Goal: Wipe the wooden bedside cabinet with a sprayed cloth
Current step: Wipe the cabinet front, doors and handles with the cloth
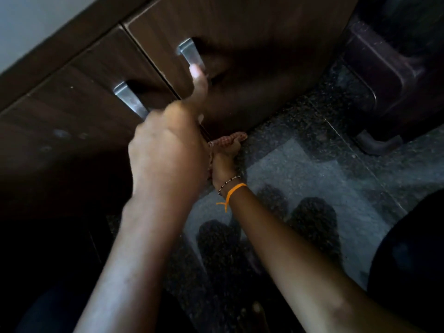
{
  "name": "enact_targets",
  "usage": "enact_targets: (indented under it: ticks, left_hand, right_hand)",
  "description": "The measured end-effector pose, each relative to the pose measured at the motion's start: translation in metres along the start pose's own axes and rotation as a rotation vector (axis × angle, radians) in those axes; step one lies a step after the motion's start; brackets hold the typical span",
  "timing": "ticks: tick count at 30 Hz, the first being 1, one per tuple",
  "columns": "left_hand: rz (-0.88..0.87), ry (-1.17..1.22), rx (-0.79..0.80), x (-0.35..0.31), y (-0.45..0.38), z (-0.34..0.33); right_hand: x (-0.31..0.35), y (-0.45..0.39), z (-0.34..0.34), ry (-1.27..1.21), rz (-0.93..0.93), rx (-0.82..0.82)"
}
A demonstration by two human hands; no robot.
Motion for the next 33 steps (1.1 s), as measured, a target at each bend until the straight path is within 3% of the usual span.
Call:
enact_targets:
  ticks: [5, 11, 15, 17, 20, 23, 25, 28, 33]
  left_hand:
    - [-0.073, 0.147, 0.085, 0.015, -0.003, 0.007]
    - [-0.115, 0.186, 0.118, 0.010, 0.003, 0.012]
    - [-0.107, 0.104, 0.197, 0.017, 0.015, 0.003]
    - [-0.073, 0.069, 0.276, 0.028, 0.022, -0.003]
    - [-0.058, 0.046, 0.359, 0.042, 0.028, -0.010]
    - [-0.047, 0.022, 0.384, 0.057, 0.039, -0.014]
    - [-0.047, 0.003, 0.440, 0.062, 0.043, -0.019]
    - [-0.047, 0.044, 0.502, 0.060, 0.045, -0.024]
    - [-0.043, 0.204, 0.324, 0.046, 0.030, -0.006]
  right_hand:
    - [0.039, 0.013, 0.012, 0.319, 0.365, -0.173]
    - [0.090, 0.086, -0.044, 0.473, 0.724, -0.044]
    - [0.093, 0.091, -0.050, 0.526, 0.852, 0.008]
    - [0.080, 0.077, -0.042, 0.487, 0.837, -0.042]
    - [0.044, 0.023, -0.003, 0.380, 0.580, -0.133]
    - [0.007, -0.040, 0.031, 0.467, 0.443, -0.053]
    - [0.005, -0.056, 0.037, 0.506, 0.454, 0.005]
    - [0.039, -0.031, 0.025, 0.488, 0.534, -0.042]
    - [0.143, 0.034, -0.010, 0.369, 0.741, -0.160]
Point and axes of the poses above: each hand's wrist, its own y-axis away from the middle knuckle, its own z-axis out of the back of the hand, x = y × z, the point moved 8 cm from there along -y, towards the middle knuckle, and after that the axes turned 2 degrees about x, right-handed, at the moved point
